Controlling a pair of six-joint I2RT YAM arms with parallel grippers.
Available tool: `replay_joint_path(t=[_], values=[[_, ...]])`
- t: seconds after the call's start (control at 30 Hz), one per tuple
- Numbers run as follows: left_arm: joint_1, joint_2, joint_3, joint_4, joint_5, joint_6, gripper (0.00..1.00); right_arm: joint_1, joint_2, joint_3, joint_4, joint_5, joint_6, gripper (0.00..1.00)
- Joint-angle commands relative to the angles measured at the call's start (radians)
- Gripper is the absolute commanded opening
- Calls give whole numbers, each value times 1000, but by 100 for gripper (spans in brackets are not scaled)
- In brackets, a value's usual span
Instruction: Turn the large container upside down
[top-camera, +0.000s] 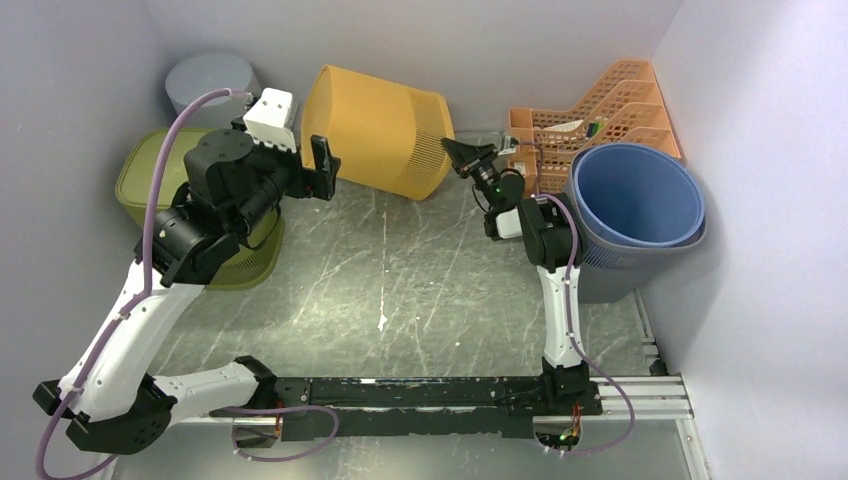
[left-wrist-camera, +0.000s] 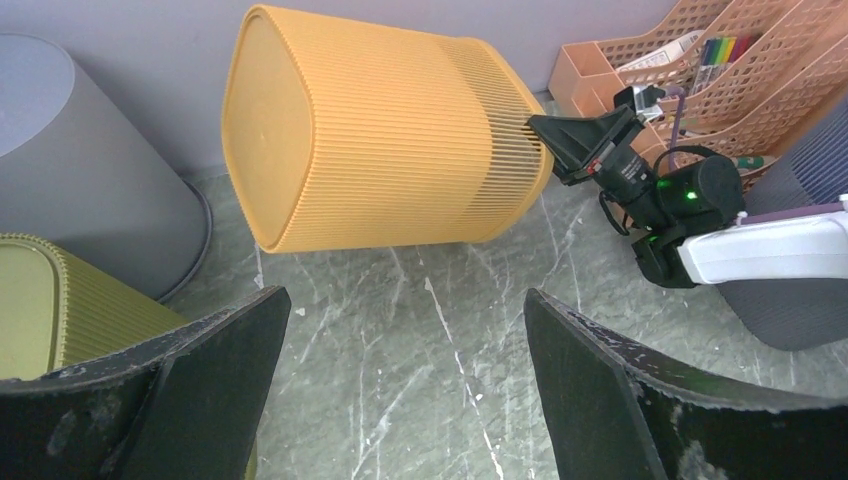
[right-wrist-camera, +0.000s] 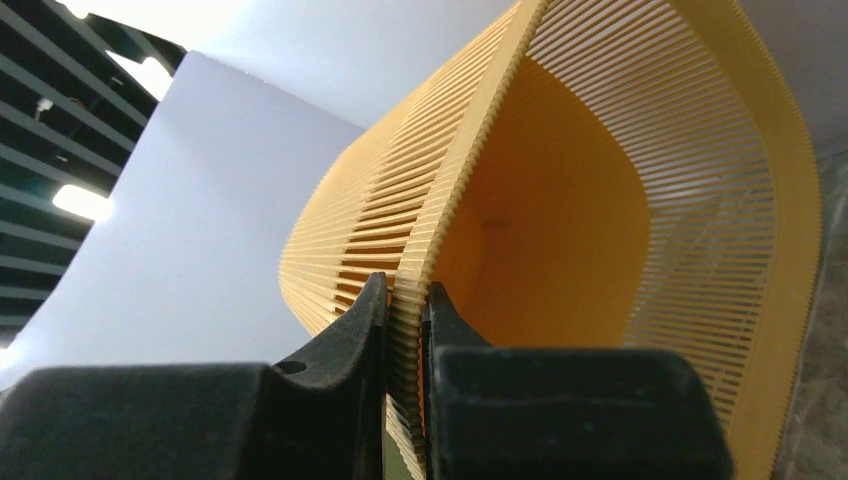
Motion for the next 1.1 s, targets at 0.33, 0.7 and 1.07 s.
replay_joint_path(t=[0.33, 0.7, 1.07], values=[[-7, -6, -85, 71, 13, 6, 99, -30, -69, -191, -136, 30, -367, 9], [-7, -8, -109, 78, 5, 17, 99, -27, -77, -180, -284, 110, -466, 10], [-7, 3, -124, 87, 5, 27, 99, -28, -128, -175, -487, 238, -578, 15]])
